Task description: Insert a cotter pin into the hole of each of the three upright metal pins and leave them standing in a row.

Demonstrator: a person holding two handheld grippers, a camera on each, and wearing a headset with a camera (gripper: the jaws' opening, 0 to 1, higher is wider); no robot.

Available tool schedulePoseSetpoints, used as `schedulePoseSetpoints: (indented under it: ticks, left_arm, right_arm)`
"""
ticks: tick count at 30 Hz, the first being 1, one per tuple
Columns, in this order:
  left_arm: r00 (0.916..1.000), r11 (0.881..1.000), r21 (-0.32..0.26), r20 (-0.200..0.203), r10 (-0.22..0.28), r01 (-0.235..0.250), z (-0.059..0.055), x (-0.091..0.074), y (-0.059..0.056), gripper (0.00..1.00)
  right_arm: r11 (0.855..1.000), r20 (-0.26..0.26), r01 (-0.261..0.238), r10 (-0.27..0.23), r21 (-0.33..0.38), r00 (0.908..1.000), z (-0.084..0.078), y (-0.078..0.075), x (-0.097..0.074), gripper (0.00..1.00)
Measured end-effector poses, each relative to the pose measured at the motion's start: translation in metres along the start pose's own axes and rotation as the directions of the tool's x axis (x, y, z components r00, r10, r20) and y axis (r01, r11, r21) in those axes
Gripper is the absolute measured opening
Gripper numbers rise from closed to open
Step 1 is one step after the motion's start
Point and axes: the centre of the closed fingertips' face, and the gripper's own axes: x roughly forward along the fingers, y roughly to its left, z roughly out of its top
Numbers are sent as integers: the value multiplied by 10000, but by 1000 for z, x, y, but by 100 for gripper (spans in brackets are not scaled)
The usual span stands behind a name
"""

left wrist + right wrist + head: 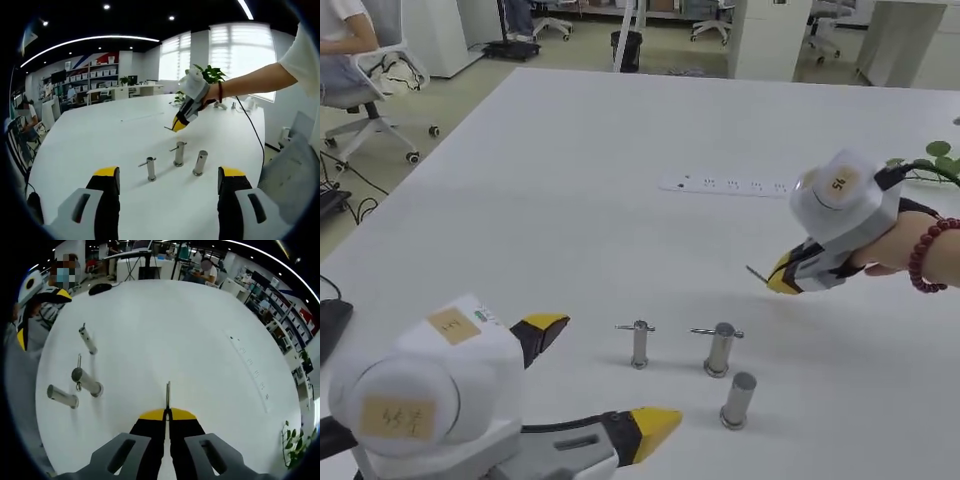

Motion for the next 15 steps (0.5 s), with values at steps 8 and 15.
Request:
schedulePoseSetpoints:
  ticks: [8,15]
  left_arm:
    - [9996,9998,-105,-195,-197,195,1,1,-1,72]
    - [9987,9990,-76,-247,-439,437,6,4,-1,65]
  right_arm:
    - [9993,592,143,-123,-338,9982,18,18,-20,2]
    - [9972,1035,212,-137,-715,9945,32,35,-34,2]
